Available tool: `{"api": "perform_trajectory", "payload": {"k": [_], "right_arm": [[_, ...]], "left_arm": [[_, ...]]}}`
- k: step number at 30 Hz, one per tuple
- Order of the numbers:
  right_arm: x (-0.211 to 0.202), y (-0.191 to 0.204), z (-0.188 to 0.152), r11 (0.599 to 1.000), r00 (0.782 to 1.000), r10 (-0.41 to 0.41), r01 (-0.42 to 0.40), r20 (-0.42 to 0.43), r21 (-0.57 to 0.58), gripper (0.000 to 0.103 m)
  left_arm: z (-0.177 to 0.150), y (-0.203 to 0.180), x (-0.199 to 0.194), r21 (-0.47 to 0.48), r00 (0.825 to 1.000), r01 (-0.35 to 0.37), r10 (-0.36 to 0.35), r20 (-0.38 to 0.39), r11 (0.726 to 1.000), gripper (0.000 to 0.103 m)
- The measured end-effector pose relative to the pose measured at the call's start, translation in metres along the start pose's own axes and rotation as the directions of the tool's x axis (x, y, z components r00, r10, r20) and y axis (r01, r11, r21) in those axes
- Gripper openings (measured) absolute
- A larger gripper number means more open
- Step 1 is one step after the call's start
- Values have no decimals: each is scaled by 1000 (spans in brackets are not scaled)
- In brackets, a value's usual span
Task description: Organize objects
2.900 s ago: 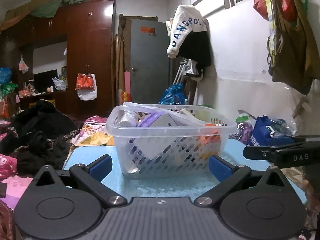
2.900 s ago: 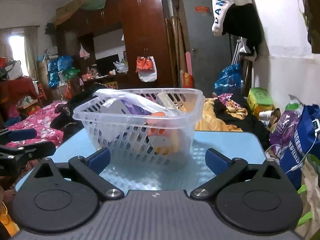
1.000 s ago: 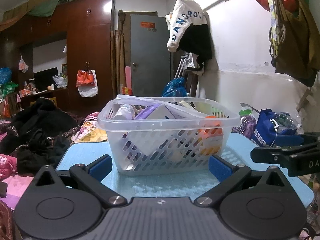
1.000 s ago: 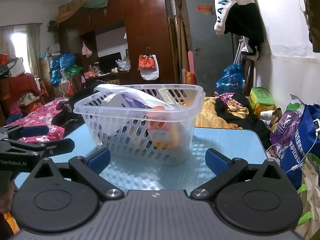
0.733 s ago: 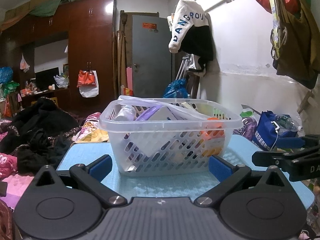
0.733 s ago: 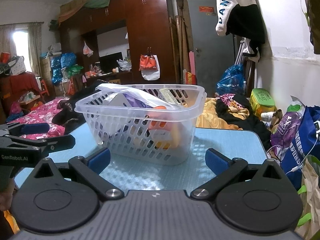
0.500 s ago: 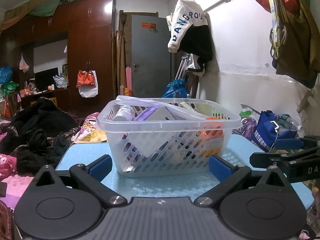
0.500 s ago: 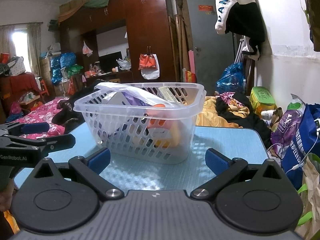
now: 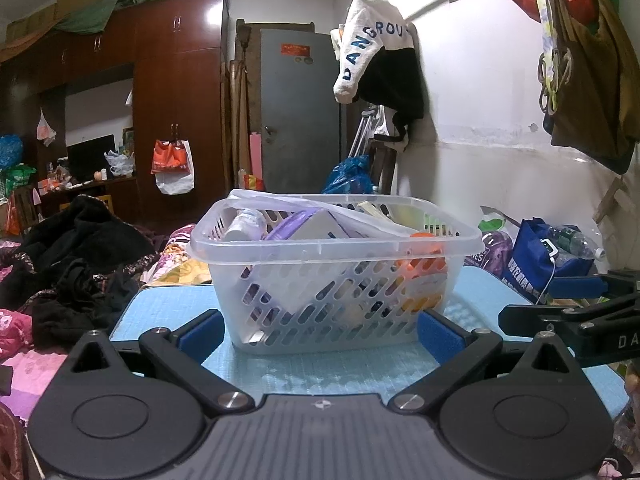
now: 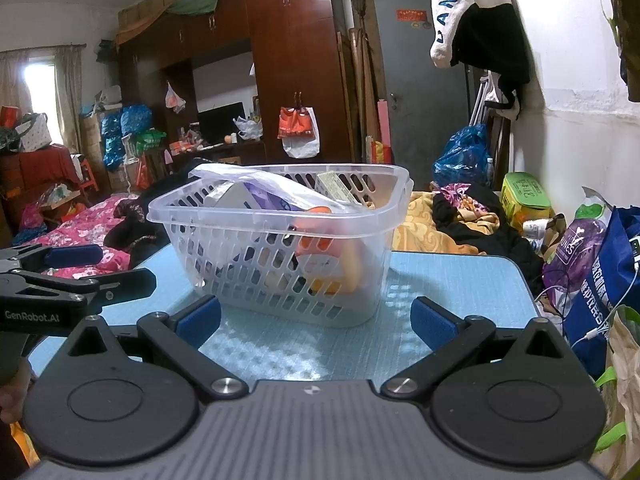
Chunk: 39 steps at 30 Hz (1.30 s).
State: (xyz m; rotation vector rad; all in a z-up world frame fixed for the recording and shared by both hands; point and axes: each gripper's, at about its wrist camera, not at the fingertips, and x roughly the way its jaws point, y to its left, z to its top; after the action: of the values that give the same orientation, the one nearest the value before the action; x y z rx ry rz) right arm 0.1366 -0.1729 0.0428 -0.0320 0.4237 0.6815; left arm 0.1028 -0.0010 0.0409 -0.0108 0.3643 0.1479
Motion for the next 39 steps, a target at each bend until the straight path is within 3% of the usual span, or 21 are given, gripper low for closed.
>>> {"api": "perform_trajectory", "payload": {"k": [32,39], "right_arm": [[0,0,0,1000,1000,0,0,0,-1,103],[0,0,-1,1000,1000,-2,2,1,-1,103]], "left_arm": [[0,-7,1,15,1000,-9,8,9,1000,103],[-2,-15,-3,58,999,-13,11,42,998,103]]}}
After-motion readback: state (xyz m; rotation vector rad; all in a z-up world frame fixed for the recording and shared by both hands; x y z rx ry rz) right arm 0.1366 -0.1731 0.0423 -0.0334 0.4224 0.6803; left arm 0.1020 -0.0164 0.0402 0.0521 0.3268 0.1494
